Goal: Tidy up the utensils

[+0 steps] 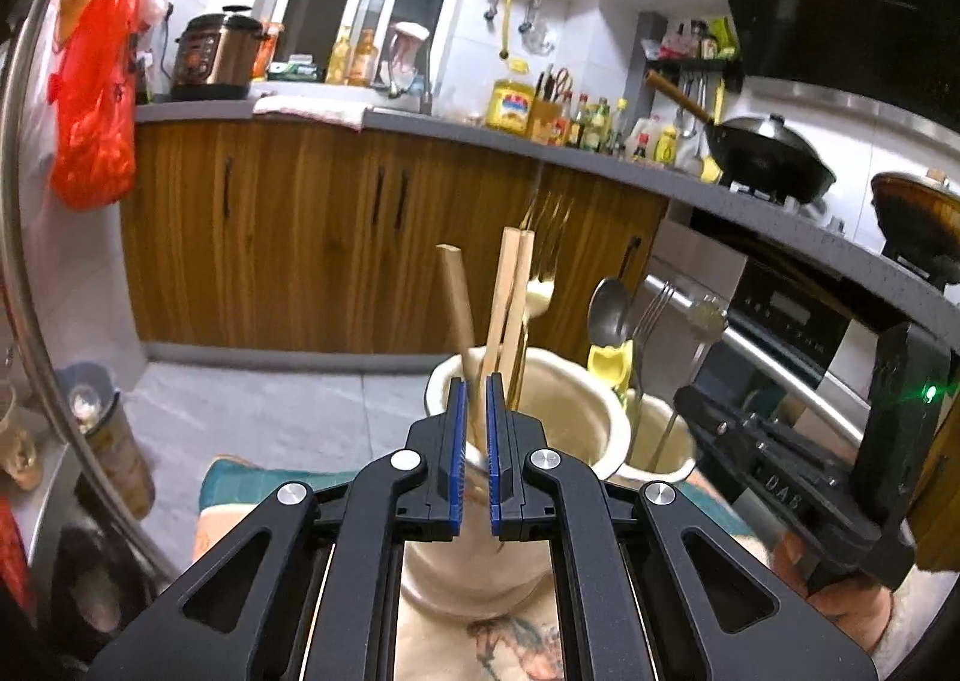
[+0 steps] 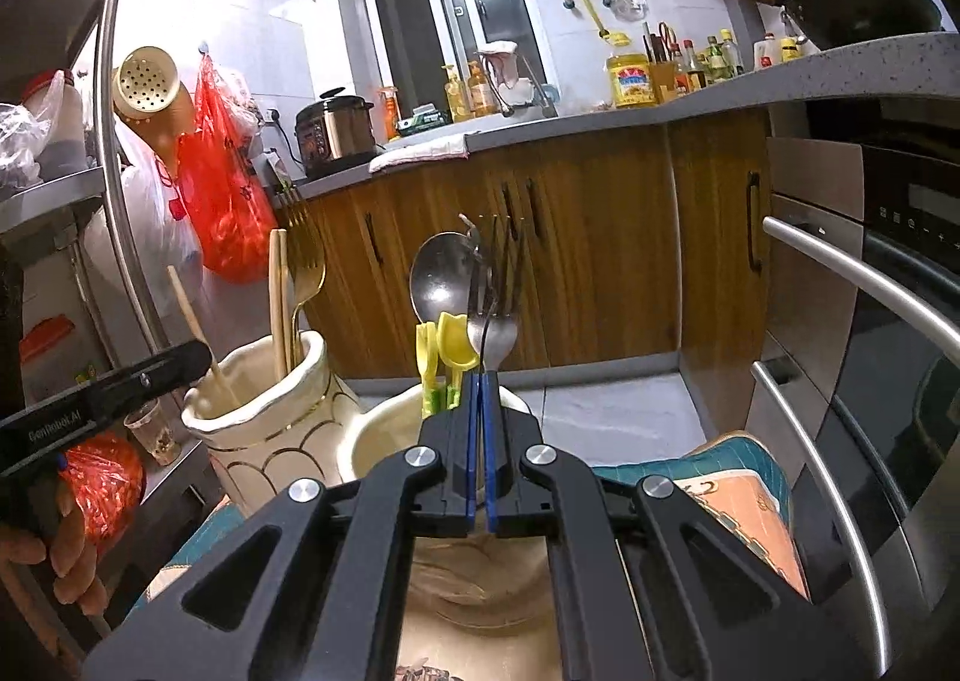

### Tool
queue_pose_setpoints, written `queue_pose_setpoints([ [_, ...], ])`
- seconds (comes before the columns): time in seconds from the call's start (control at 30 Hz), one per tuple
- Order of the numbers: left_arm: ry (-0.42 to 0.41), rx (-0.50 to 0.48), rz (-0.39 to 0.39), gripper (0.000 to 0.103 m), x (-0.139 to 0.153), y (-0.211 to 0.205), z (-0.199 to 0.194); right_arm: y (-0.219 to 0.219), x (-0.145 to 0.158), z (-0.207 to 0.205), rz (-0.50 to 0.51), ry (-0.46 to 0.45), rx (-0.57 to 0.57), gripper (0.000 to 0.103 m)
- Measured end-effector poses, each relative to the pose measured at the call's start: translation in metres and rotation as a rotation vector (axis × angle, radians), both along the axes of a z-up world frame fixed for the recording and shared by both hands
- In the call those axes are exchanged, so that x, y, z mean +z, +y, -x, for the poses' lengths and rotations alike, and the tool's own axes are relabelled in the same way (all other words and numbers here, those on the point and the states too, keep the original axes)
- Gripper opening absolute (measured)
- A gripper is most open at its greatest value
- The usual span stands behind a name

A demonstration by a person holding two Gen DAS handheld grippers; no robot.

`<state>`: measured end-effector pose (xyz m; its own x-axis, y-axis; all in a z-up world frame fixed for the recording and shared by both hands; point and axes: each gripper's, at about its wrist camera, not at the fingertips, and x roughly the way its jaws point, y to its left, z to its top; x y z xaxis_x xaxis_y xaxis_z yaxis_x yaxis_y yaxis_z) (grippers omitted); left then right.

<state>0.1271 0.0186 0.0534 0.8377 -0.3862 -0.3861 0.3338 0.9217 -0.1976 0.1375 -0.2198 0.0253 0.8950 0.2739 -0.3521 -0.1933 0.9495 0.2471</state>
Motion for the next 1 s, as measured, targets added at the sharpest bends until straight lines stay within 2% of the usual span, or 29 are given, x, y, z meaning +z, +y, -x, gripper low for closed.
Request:
queue_pose_setpoints([
  [0.27, 0.003, 0.017, -0.029, 0.021, 0.007, 0.000, 0.007, -0.003, 0.004, 0.000, -0.013, 0.029, 0.000, 0.004],
  [0.37, 0.009, 0.019, -0.034, 0.028, 0.011, 0.001, 0.013, -0.005, 0.007, 0.006, -0.008, 0.033, 0.002, 0.017],
  [0.6, 0.038, 0.022, -0.111, 0.028, 0.012, 0.004, 0.043, -0.013, 0.006, 0.040, 0.028, 0.096, 0.006, 0.018],
  [0.83, 0.108, 0.037, -0.137, 0.031, -0.015, 0.008, 0.084, -0.018, -0.016, 0.079, 0.044, 0.186, 0.021, 0.018],
  [0.93, 0.123, 0.037, -0.152, 0.038, -0.025, 0.006, 0.098, -0.017, -0.017, 0.094, 0.075, 0.197, 0.025, 0.018],
  [1.0, 0.140, 0.033, -0.141, 0.051, -0.028, 0.008, 0.106, -0.015, -0.015, 0.104, 0.096, 0.195, 0.027, 0.018],
])
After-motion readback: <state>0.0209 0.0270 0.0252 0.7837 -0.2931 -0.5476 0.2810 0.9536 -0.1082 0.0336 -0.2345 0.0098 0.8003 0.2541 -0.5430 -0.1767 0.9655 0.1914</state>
